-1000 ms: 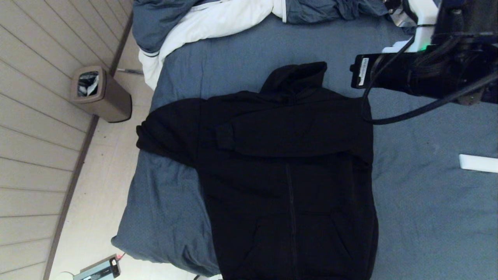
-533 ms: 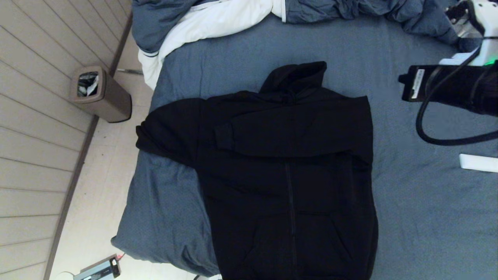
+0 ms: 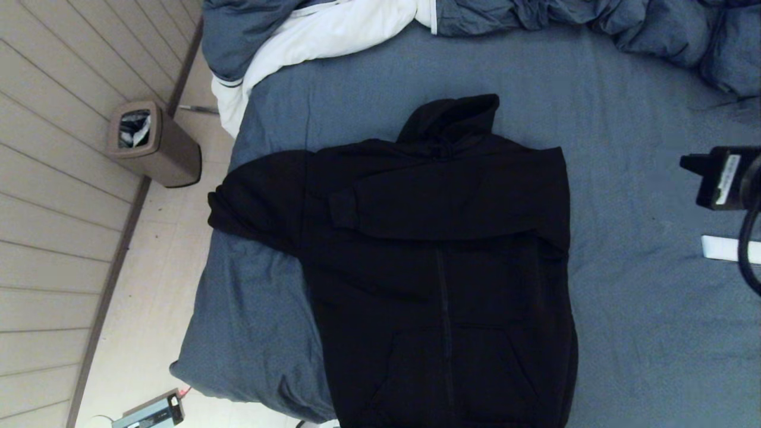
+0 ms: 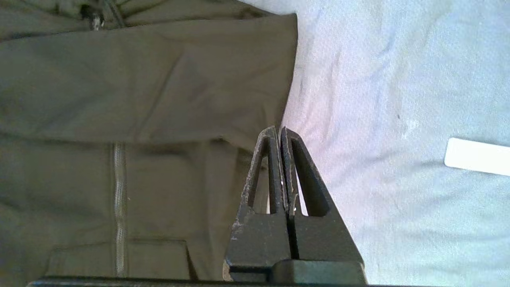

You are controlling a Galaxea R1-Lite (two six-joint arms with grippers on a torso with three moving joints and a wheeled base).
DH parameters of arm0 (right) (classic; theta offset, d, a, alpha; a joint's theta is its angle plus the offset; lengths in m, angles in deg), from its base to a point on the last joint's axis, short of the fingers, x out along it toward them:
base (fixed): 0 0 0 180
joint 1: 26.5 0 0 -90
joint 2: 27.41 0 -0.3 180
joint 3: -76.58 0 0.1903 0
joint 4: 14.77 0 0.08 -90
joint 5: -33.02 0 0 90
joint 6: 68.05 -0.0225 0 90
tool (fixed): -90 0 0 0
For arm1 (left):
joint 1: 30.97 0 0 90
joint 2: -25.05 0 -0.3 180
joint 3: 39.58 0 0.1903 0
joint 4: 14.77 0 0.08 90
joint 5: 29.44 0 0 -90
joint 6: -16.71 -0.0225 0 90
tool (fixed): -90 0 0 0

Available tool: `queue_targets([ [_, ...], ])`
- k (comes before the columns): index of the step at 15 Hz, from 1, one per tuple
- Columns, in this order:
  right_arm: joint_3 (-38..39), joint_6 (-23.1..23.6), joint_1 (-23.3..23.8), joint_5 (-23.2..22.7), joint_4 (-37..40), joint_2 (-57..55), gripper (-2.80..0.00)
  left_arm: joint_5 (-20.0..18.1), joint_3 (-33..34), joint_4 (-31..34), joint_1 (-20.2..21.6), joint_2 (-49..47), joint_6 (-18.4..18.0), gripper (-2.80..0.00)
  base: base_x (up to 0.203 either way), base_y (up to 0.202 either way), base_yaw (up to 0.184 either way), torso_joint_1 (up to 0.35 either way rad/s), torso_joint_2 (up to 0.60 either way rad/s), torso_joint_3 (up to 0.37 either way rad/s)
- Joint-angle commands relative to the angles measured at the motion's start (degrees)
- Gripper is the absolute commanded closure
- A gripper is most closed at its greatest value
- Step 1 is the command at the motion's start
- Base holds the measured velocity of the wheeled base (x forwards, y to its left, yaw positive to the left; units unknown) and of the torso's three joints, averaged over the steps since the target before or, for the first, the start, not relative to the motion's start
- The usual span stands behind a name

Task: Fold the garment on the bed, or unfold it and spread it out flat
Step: Fold the black sweatshirt

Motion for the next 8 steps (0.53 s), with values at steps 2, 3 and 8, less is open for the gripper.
queue_targets([
  [2,1.4,0.0,0.2,0.1,2.2,3.6,0.0,-0.2,-3.4,2.1,0.0,-2.9,-1.3,0.0,0.0,0.0,0.0,0.0,0.0,0.0],
  [3,0.8,0.0,0.5,0.1,2.7,3.2,0.0,-0.3,-6.6,2.7,0.0,-6.9,-0.5,0.0,0.0,0.0,0.0,0.0,0.0,0.0],
  [8,-12.2,-0.6,2.2,0.5,12.7,-1.6,0.0,-1.2,-24.3,1.1,0.0,-47.4,8.6,0.0,0.0,0.0,0.0,0.0,0.0,0.0],
])
